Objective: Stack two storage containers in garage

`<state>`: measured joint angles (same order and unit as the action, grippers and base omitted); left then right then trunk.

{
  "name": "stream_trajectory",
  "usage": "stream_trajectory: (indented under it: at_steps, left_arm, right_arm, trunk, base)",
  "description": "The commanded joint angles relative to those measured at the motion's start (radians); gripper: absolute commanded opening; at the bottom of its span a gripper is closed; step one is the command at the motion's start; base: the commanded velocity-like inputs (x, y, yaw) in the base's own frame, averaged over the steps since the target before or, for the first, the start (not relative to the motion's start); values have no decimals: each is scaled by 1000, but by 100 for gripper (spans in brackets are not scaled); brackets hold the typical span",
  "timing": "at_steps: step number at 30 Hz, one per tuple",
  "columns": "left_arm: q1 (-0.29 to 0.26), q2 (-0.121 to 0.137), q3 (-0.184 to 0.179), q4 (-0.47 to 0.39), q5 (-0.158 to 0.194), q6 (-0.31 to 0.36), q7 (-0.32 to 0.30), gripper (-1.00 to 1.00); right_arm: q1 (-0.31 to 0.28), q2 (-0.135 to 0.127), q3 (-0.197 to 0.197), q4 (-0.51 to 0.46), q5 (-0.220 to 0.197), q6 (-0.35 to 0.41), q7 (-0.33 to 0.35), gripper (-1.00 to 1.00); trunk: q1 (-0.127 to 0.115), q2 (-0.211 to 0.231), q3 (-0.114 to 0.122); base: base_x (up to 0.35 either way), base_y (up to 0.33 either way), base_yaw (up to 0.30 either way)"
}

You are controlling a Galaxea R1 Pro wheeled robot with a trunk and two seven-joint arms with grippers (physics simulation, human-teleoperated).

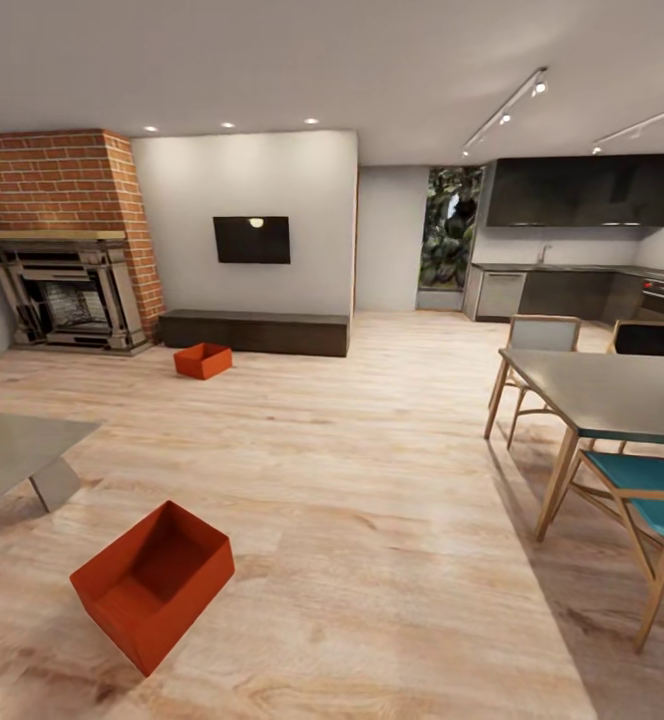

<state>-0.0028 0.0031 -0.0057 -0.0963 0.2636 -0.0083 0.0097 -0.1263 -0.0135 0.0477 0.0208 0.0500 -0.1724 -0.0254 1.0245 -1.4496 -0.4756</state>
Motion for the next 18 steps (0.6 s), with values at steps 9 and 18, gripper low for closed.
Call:
stream_trajectory:
  at_steps: [9,18]
  left_arm:
    - [0,0,-2,0,5,-1,1,100]
    - [0,0,-2,0,5,-1,1,100]
  right_arm:
    - [-1,1,1,2,-3,-5,-4,100]
    - [-1,2,1,2,-4,7,-4,100]
  trunk:
    - [1,0,-1]
    - [1,0,-1]
  base:
    - [321,0,0]
    - [321,-31,1]
